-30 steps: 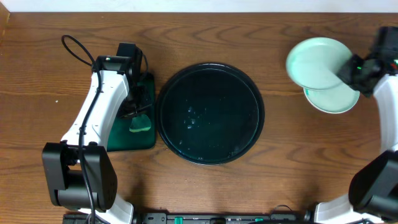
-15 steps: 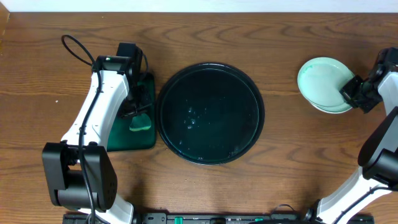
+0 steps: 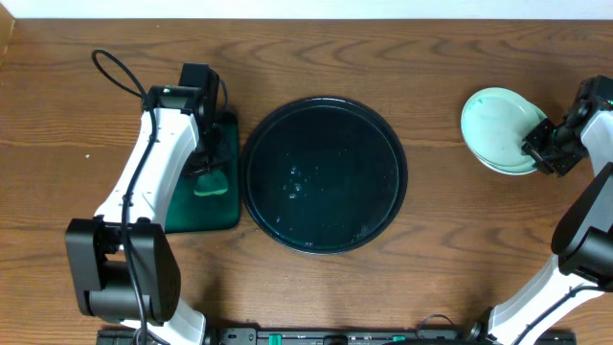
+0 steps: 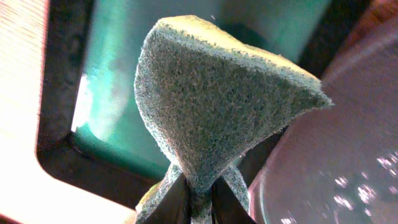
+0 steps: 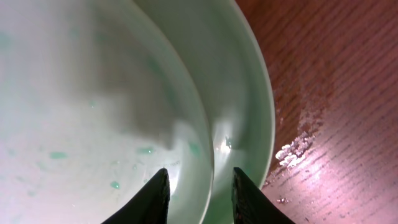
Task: Clean dirty plates on tray and stack at the side
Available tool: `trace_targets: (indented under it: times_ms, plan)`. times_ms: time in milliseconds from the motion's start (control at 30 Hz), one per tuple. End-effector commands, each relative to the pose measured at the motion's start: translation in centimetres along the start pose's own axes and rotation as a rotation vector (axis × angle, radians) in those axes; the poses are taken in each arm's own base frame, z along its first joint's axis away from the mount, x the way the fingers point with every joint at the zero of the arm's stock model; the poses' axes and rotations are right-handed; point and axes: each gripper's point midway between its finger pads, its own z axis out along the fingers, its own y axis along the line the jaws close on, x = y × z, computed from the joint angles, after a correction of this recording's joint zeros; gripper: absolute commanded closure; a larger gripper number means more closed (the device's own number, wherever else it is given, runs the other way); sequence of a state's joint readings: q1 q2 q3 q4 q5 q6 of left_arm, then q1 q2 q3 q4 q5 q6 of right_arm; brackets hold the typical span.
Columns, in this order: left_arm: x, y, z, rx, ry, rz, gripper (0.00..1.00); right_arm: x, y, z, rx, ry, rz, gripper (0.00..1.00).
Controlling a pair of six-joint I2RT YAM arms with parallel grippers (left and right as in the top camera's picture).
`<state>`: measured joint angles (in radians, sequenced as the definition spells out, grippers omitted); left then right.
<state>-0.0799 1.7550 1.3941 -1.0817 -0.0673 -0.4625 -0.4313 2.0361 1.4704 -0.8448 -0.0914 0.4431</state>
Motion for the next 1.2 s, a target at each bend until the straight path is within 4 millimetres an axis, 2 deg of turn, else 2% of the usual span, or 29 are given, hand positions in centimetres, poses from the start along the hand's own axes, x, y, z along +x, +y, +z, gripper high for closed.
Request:
trace_targets:
  times_ms: [0, 167, 267, 333, 433, 567, 667, 733, 900, 1033, 1167]
  plan:
    - [-1.6, 1.6, 1.2, -0.098, -0.029, 0.002, 0.88, 0.0, 0.0, -0.2, -0.002, 0.003, -0.013, 0.69]
    - [-1.7, 2.0, 3.5, -0.127, 0.024, -0.003, 0.86, 0.1, 0.1, -1.0, -0.004, -0.004, -0.014, 0.66]
    - [-1.7, 1.9, 4.3, -0.134, 0.038, -0.002, 0.85, -0.6, -0.3, -2.4, 0.018, -0.051, -0.016, 0.66]
    - [-1.7, 1.9, 4.5, -0.136, 0.043, -0.001, 0.85, -1.2, -0.9, -3.6, 0.056, -0.099, -0.016, 0.72]
    - [-1.7, 1.9, 4.5, -0.136, 0.044, 0.0, 0.85, -1.9, -1.9, -5.6, 0.116, -0.168, -0.009, 0.97]
    - [-1.6, 1.8, 4.5, -0.13, 0.049, 0.001, 0.85, -2.2, -2.1, -7.3, 0.123, -0.212, 0.007, 0.98]
    - [-1.6, 1.8, 4.5, -0.13, 0.049, 0.001, 0.85, -2.2, -1.1, -7.7, 0.071, -0.215, -0.013, 0.99]
    - [-1.6, 1.8, 4.5, -0.131, 0.049, 0.001, 0.85, -2.0, 1.3, -7.3, -0.029, -0.195, -0.102, 0.99]
    - [-1.4, 1.6, 4.6, -0.118, 0.057, 0.001, 0.85, -1.4, 3.8, -5.5, -0.07, -0.173, -0.185, 0.99]
    - [-1.4, 1.5, 4.6, -0.115, 0.058, 0.001, 0.85, -0.6, 4.6, -3.3, -0.058, -0.132, -0.22, 0.99]
    - [-1.3, 1.6, 4.5, -0.118, 0.064, 0.002, 0.85, -0.2, 4.0, -0.7, -0.025, -0.082, -0.217, 0.99]
